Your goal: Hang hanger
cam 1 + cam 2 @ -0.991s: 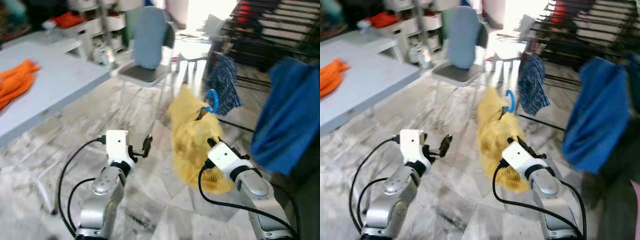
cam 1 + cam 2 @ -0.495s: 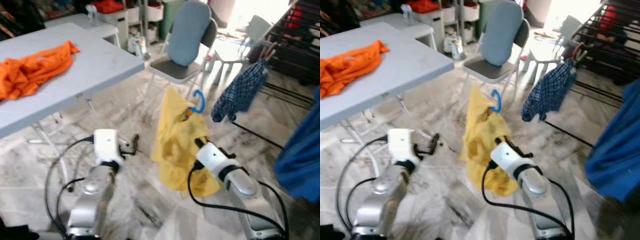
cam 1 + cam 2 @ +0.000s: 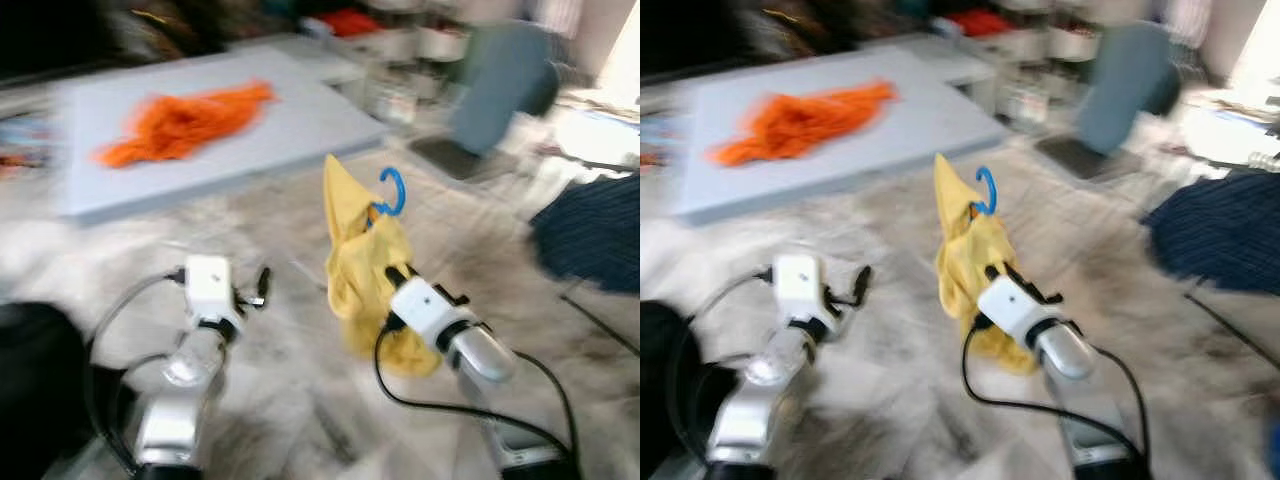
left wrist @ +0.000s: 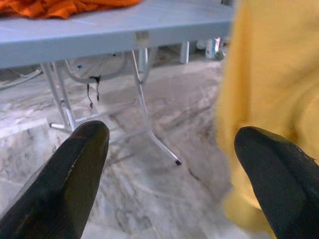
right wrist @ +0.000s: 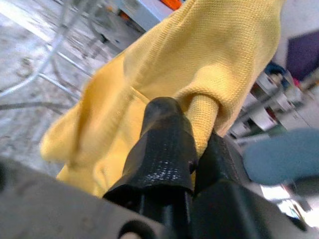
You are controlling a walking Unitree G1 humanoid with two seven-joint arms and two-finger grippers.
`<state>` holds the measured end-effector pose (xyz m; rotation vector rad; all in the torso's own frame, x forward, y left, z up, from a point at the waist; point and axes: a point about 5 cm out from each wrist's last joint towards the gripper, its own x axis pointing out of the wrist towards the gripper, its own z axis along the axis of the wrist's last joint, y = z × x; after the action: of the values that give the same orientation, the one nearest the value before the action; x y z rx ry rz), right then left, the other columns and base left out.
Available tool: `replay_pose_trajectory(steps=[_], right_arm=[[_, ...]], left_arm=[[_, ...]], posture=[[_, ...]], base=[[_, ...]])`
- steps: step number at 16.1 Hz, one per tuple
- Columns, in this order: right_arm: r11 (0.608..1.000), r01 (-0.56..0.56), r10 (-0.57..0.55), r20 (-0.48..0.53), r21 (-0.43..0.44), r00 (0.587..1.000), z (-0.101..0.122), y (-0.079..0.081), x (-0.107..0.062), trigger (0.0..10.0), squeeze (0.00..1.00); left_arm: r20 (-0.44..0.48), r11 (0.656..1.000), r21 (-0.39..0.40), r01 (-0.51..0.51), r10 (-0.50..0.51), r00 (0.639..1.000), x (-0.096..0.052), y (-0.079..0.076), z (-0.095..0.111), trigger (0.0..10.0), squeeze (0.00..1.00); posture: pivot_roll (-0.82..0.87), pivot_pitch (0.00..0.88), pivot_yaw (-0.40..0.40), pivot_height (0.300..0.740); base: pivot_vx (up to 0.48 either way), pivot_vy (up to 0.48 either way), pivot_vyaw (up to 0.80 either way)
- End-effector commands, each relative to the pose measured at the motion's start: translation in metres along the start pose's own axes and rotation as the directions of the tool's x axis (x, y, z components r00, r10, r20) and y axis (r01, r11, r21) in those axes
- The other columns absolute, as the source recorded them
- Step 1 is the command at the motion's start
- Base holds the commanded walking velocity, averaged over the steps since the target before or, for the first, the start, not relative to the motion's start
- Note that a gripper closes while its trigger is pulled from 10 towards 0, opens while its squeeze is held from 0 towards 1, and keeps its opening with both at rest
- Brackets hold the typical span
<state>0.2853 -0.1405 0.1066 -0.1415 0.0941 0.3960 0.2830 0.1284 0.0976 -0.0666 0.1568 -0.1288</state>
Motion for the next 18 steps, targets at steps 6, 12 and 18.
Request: replay_pose_trajectory(steps=[6,12,18], right_arm=[[0.933,-0.359,0.359,0.097,-0.019,0.928,0.046,0.023,-0.009,10.0,0.0],[0.863,-0.502,0.502,-0.007,-0.059,0.865,0.042,0.019,-0.023,10.0,0.0],[0.898,-0.415,0.416,-0.025,-0.144,0.909,0.043,-0.001,-0.013,10.0,0.0]], left_arm=[[0.015,0.978,0.105,0.178,-0.181,0.983,0.017,-0.029,0.008,10.0,0.0],[0.078,0.983,0.08,0.166,-0.172,0.982,0.029,-0.029,0.02,10.0,0.0],[0.044,0.985,0.09,0.149,-0.153,0.987,0.026,-0.018,0.011,10.0,0.0]], posture=[[-0.15,0.0,-0.012,0.74],[-0.16,0.0,0.003,0.74],[-0.16,0.0,0.005,0.74]], base=[[0.0,0.0,0.0],[0.0,0.0,0.0],[0.0,0.0,0.0]])
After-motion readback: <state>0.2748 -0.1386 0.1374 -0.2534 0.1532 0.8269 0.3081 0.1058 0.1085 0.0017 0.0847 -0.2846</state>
